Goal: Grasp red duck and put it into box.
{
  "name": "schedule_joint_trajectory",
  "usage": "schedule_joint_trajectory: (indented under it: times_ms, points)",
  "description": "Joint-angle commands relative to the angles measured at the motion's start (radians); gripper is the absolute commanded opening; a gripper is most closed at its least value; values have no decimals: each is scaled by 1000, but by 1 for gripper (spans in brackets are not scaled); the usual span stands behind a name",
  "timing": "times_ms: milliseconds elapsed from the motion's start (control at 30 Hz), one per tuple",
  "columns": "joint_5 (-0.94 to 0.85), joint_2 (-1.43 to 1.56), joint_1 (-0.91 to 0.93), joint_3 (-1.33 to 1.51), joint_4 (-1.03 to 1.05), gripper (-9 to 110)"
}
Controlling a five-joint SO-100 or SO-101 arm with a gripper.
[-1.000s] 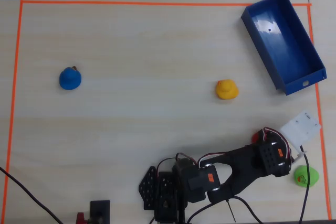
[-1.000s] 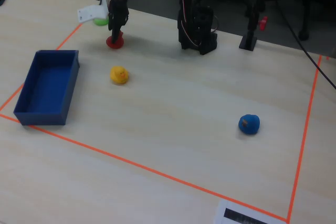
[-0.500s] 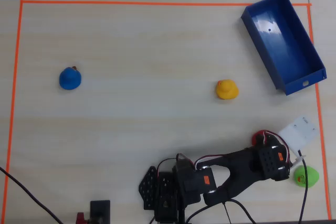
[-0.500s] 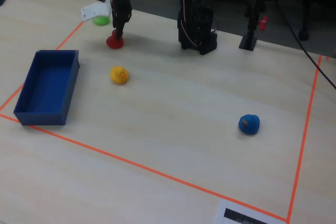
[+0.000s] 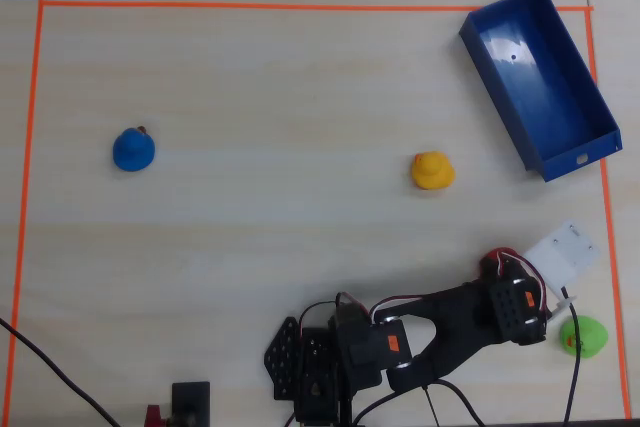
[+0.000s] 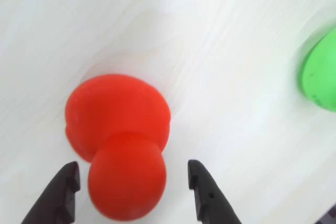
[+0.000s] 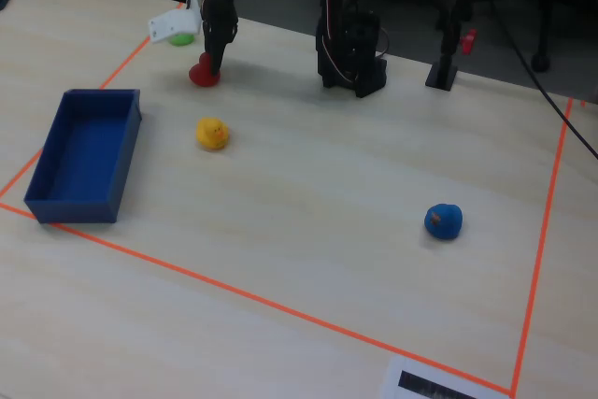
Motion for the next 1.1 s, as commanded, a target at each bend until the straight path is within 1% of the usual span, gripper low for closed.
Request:
schedule_joint_trajectory:
  times_ms: [0,233,433,533,633,800,900,967,1067]
  points:
    - [-6,15,-8,-28,-29,28]
    - [-8,-26,-14,-66,-32,27]
    - [-6,-43,-11,-74,-46,23]
    - [-14,-51,-12,-78,-48,14]
    - [-31,-57,-21,-78,-44,1]
    - [-18,-54,-25,-78,-60,0]
    - [28,-43,-34,-89,-80,0]
    - [91,-32,-48,-120,-80,0]
    - [224,-21,-98,-236,9,0]
